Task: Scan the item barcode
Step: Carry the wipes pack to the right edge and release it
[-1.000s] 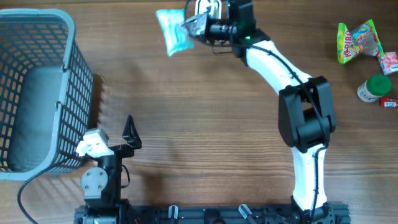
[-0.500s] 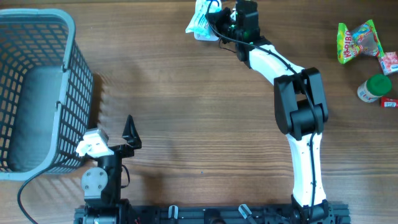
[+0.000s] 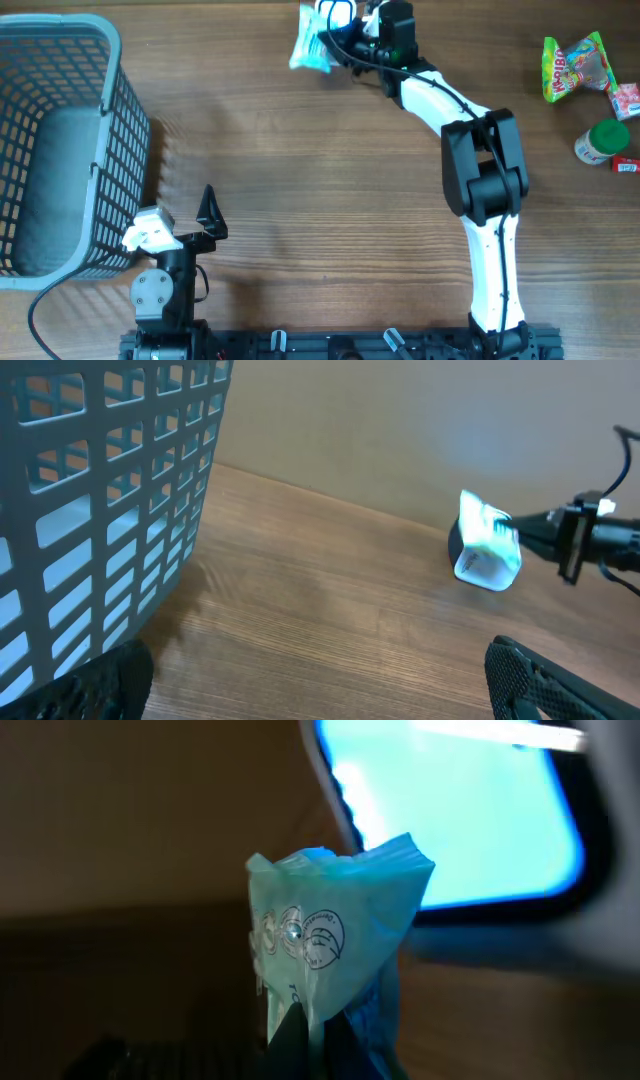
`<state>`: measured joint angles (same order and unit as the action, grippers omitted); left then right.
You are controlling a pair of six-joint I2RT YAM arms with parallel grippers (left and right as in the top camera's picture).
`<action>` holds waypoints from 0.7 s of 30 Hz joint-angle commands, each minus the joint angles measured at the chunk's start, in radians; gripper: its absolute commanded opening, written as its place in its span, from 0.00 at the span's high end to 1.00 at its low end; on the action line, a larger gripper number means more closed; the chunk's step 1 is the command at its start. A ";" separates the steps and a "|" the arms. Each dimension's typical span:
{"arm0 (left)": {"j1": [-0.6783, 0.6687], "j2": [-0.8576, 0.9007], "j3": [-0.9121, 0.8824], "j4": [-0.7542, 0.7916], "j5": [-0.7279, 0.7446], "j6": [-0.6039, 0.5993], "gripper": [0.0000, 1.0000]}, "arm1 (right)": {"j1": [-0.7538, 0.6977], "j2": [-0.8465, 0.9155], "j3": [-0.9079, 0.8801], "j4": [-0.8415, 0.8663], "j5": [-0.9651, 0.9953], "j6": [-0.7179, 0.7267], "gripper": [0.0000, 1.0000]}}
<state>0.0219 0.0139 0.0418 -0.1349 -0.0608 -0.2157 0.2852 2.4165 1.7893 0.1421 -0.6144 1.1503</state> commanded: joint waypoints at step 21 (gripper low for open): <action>0.006 -0.006 -0.005 0.001 0.008 0.002 0.00 | -0.734 -0.542 -0.462 -0.685 0.494 -0.782 0.96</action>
<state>0.0219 0.0139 0.0418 -0.1345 -0.0608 -0.2157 -0.4015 1.8694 1.3914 -0.6392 -0.1654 0.4248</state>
